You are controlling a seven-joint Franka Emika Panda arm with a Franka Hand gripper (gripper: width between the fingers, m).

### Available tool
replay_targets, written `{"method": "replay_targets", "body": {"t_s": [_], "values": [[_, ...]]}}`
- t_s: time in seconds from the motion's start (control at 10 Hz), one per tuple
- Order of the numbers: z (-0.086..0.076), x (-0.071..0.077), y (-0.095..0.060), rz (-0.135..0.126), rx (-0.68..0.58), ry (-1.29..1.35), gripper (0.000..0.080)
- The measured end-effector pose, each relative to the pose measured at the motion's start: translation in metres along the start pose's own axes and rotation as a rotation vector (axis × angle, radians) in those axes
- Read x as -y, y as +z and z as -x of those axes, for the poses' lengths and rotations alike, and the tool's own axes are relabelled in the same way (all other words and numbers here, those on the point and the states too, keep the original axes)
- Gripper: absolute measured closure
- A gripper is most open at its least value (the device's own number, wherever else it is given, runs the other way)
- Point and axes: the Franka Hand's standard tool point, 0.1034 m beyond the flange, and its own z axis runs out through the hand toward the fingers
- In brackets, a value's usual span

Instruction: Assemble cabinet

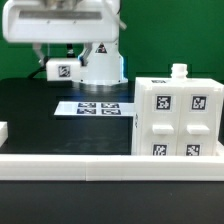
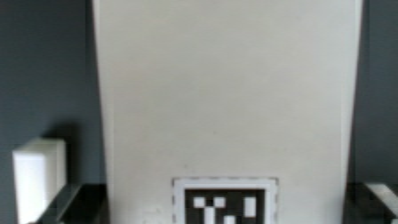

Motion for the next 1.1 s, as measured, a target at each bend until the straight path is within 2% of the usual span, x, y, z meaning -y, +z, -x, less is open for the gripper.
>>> {"method": "replay_targets", "body": {"t_s": [0.2, 0.3, 0.4, 0.5, 1.0, 1.1], "values": [[-0.030, 0.040, -0.024, 0.005, 0.016, 0.083, 0.0239], [-0.054, 0.064, -0.036, 0.012, 0.019, 0.119, 0.0239], [-0.079, 0.082, -0.038, 0.030, 0.028, 0.154, 0.0239], [-0.094, 0.088, -0.033, 0.033, 0.024, 0.146, 0.0239], [-0.092, 0.087, -0.030, 0.033, 0.029, 0.142, 0.0239], [-0.093, 0.090, -0.032, 0.032, 0.033, 0.151, 0.0239]]}}
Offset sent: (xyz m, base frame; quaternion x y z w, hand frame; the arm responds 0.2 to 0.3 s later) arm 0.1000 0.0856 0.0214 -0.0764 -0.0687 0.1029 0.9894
